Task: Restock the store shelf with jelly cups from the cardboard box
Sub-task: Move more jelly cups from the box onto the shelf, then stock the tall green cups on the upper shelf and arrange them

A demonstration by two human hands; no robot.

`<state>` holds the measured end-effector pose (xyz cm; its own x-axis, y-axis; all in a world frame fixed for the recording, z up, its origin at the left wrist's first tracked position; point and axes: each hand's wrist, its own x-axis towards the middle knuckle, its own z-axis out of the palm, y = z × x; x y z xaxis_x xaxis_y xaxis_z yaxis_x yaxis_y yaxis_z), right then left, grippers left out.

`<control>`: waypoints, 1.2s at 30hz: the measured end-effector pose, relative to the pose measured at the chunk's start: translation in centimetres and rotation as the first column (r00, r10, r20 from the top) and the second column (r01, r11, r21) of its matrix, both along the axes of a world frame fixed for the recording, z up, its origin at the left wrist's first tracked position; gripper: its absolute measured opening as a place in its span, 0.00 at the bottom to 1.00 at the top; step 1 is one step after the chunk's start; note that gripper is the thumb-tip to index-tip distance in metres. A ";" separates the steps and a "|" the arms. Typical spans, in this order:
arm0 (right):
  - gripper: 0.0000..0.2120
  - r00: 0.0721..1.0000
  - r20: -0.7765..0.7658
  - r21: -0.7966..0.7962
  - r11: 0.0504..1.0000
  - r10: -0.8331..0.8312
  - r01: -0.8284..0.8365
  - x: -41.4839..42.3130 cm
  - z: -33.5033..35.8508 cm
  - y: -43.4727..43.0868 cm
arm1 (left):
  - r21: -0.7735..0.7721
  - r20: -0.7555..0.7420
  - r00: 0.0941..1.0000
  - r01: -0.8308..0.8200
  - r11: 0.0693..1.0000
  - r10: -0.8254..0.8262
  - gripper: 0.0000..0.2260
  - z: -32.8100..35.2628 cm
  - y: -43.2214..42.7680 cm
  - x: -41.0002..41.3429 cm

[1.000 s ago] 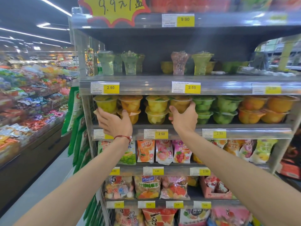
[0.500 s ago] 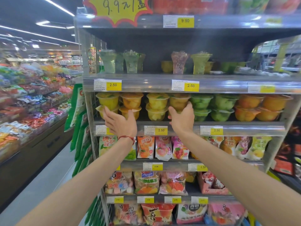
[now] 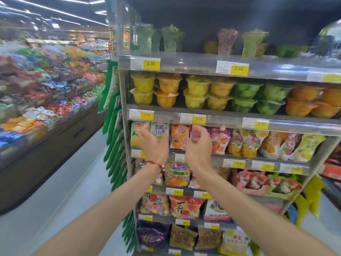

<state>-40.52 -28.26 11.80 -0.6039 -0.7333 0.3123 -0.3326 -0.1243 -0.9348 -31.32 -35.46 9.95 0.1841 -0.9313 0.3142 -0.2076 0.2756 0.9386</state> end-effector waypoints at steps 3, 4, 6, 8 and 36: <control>0.15 0.996 -0.001 0.078 0.993 0.090 -0.089 2.8 -4.1 1.6 | 0.110 0.020 1.000 0.017 0.994 -0.019 0.28 -4.2 2.3 2.6; 0.15 0.993 -0.006 0.106 0.988 0.114 -0.113 3.7 -5.6 2.1 | 0.138 0.002 1.000 0.022 0.990 -0.023 0.26 -5.8 3.0 3.6; 0.13 0.986 0.010 0.168 0.972 0.167 -0.167 5.2 -8.3 3.2 | 0.188 -0.020 1.000 0.006 0.982 -0.002 0.24 -8.9 4.4 5.6; 0.12 0.973 0.045 0.253 0.940 0.226 -0.230 6.7 -11.5 4.1 | 0.258 0.010 0.999 -0.046 0.965 0.045 0.22 -12.1 5.8 7.8; 0.08 0.723 0.472 0.842 -0.015 0.504 -0.539 10.0 -49.1 7.9 | 0.967 0.137 0.752 -0.244 0.079 0.645 0.09 -47.1 26.5 15.8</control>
<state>-30.48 -20.34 -37.29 0.0931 -0.5632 -0.8210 -0.5770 0.6415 -0.5055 -15.49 -8.99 -37.11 0.5578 -0.1931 -0.8072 0.3523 -0.8255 0.4409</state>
